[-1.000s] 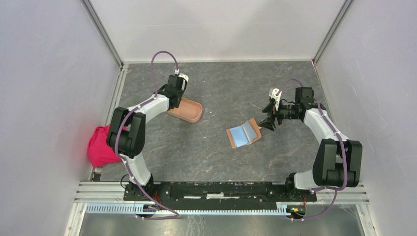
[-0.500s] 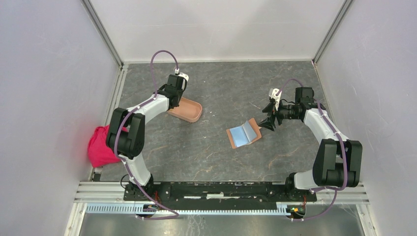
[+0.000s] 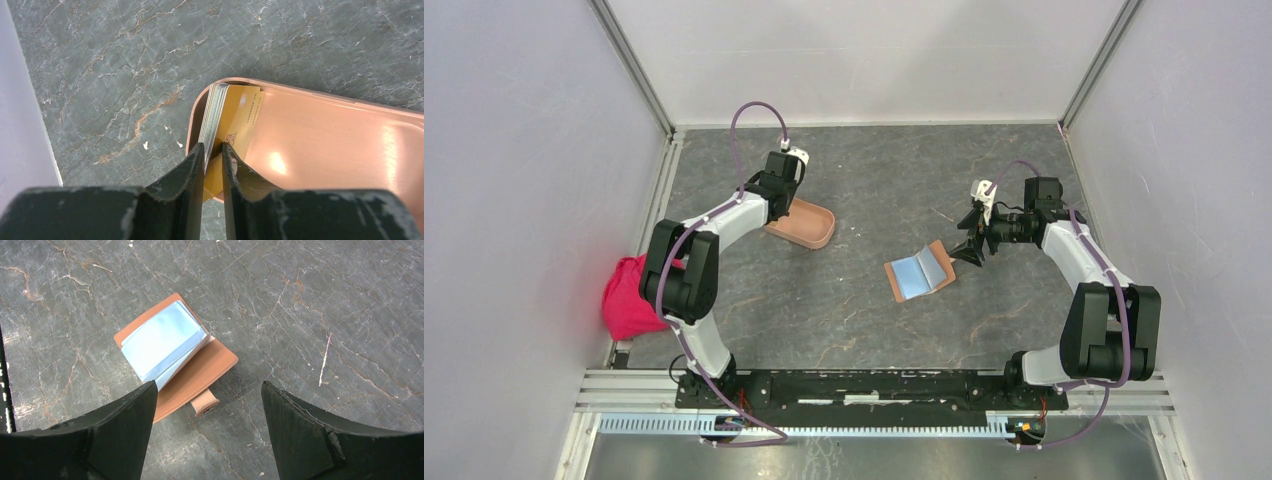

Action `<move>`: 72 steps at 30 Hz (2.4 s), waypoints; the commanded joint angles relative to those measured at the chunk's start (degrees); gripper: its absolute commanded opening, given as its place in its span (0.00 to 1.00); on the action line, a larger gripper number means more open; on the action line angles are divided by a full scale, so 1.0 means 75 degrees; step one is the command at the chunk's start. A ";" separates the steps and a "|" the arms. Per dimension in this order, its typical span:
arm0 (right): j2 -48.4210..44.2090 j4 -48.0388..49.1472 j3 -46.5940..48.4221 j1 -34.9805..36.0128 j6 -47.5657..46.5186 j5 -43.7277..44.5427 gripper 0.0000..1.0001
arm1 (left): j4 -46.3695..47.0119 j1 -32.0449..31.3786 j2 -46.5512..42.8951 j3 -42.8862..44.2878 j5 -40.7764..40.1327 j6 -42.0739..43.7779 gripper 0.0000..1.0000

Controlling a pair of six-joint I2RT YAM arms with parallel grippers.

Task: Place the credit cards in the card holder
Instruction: Pick up the credit card from the storage box.

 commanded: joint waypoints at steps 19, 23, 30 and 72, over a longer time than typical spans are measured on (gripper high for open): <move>0.0003 -0.0091 0.0100 0.0064 -0.0188 -0.0218 0.83 | 0.0216 -0.0021 -0.0513 0.0090 0.0533 -0.0266 0.05; 0.0000 -0.0091 0.0100 0.0071 -0.0188 -0.0213 0.83 | 0.0161 -0.0020 -0.0483 0.0116 0.0626 -0.0270 0.02; 0.0000 -0.0092 0.0094 0.0071 -0.0200 -0.0218 0.83 | 0.0143 0.0040 -0.0483 0.0093 0.0695 -0.0333 0.02; -0.0116 -0.0226 0.0147 0.0072 -0.0323 -0.0208 0.83 | 0.1705 0.0185 -0.2325 -0.1076 0.2894 -0.1369 0.02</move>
